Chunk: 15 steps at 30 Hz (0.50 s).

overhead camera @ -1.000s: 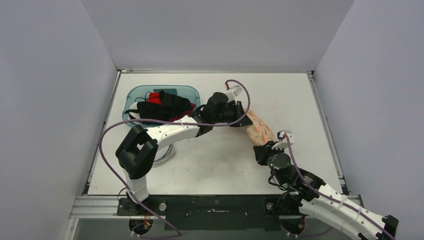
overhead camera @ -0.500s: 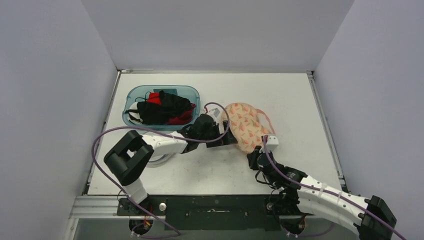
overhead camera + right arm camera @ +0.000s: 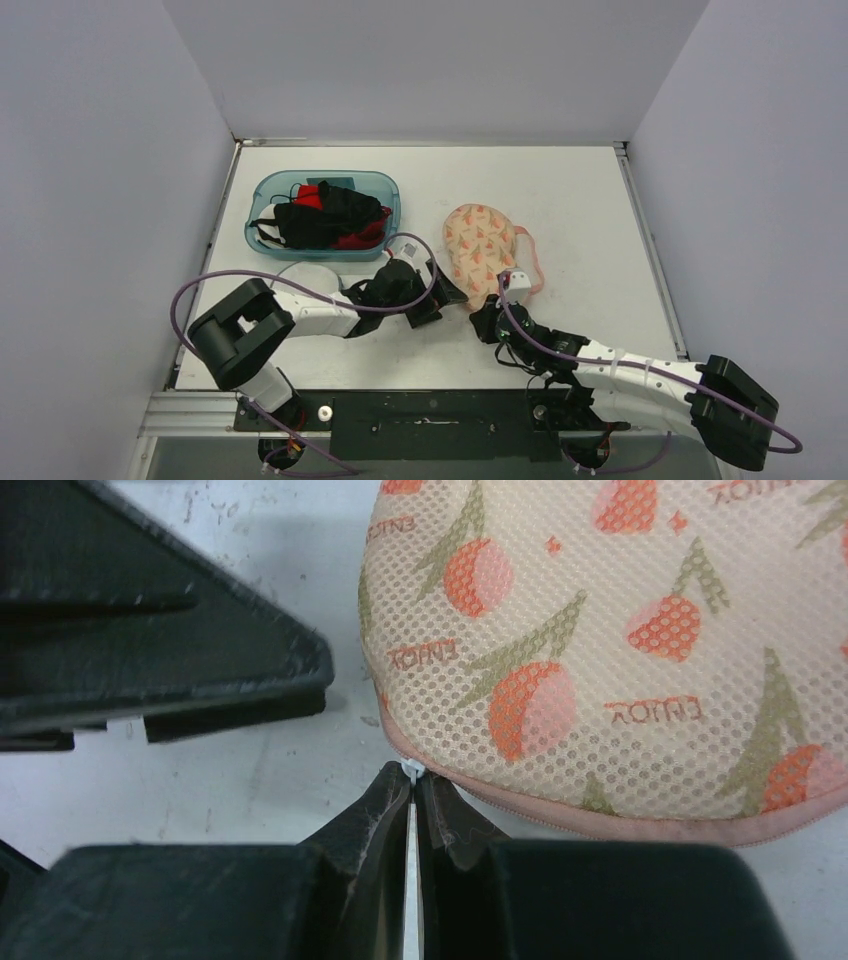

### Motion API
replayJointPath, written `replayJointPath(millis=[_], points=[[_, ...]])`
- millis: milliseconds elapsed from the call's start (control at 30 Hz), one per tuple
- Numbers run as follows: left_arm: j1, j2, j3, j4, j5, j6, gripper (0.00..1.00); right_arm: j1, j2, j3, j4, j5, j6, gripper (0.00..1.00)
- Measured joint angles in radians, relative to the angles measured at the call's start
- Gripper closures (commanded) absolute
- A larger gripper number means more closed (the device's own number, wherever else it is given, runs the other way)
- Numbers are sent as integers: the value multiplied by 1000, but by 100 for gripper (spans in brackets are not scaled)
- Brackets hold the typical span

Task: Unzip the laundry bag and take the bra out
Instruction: Unzip the laundry bag at the center of the board.

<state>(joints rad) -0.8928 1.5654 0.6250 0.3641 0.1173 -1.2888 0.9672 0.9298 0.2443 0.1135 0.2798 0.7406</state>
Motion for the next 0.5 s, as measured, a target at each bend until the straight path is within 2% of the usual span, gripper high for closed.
replayJointPath(millis=[67, 133, 233, 333, 400, 500], points=[[8, 32, 0, 36, 0, -27, 0, 16, 25, 0, 14, -2, -5, 95], [13, 53, 0, 61, -1, -45, 8, 31, 41, 0, 17, -2, -8, 95], [13, 68, 0, 88, -6, -67, 13, 41, 48, 0, 24, 0, -14, 95], [13, 79, 1, 107, -15, -85, 30, 47, 48, 0, 29, 0, -16, 95], [13, 97, 2, 124, -23, -98, 46, 52, 48, 0, 31, 0, -18, 95], [13, 133, 3, 151, -32, -119, 60, 61, 48, 0, 43, 1, -18, 95]])
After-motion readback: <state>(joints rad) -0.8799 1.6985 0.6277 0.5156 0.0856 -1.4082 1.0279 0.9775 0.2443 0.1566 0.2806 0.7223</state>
